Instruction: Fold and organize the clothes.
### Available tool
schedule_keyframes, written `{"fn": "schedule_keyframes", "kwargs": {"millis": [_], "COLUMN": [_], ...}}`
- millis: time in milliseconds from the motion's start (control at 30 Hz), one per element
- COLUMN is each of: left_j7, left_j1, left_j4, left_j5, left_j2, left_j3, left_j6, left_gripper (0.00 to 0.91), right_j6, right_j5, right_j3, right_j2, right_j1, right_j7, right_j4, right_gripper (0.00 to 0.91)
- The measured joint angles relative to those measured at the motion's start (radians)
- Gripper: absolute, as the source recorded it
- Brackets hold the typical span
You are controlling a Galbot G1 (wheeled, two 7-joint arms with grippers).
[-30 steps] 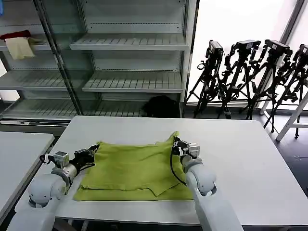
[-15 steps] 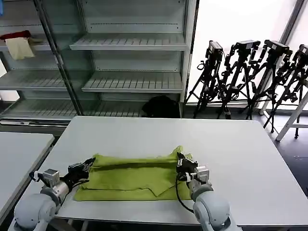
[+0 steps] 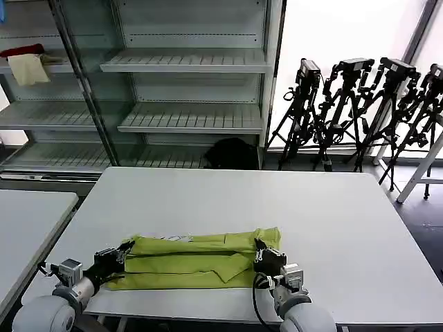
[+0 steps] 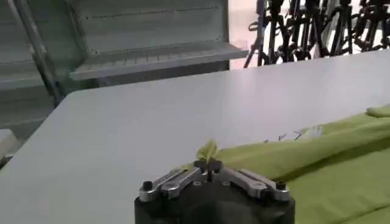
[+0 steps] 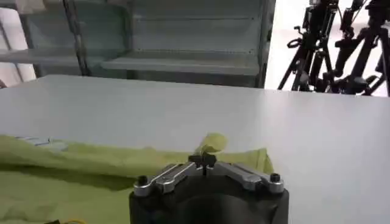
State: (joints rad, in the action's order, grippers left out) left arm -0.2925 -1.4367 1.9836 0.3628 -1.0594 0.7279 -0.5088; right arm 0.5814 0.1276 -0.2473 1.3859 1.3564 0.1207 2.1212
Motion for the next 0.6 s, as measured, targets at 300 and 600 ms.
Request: {"fn": "schedule_keyframes", "kwargs": {"millis": [300,600], "left_j7": [0.008,0.033], "left_j1": [-0.018,-0.017], "left_j4": [0.02,0.053], "left_j5": [-0.048,-0.061], "left_j2": [-0.022,-0.052], "left_j3": [-0.009,-0.018], "left_j6": [0.007,0.007], "left_gripper": [0.907,0.907], "right_j6": [-0.004,-0.012], "right_j5": [-0.11,-0.277], "right_j3": [-0.001,-0.017], "right_j2": [0.02,0.033], "right_j1": [0.032,0.055], "right_j7": [-0.001,0.003], "right_j4": [-0.005,-0.006], "right_gripper": [0.907,0.907]}}
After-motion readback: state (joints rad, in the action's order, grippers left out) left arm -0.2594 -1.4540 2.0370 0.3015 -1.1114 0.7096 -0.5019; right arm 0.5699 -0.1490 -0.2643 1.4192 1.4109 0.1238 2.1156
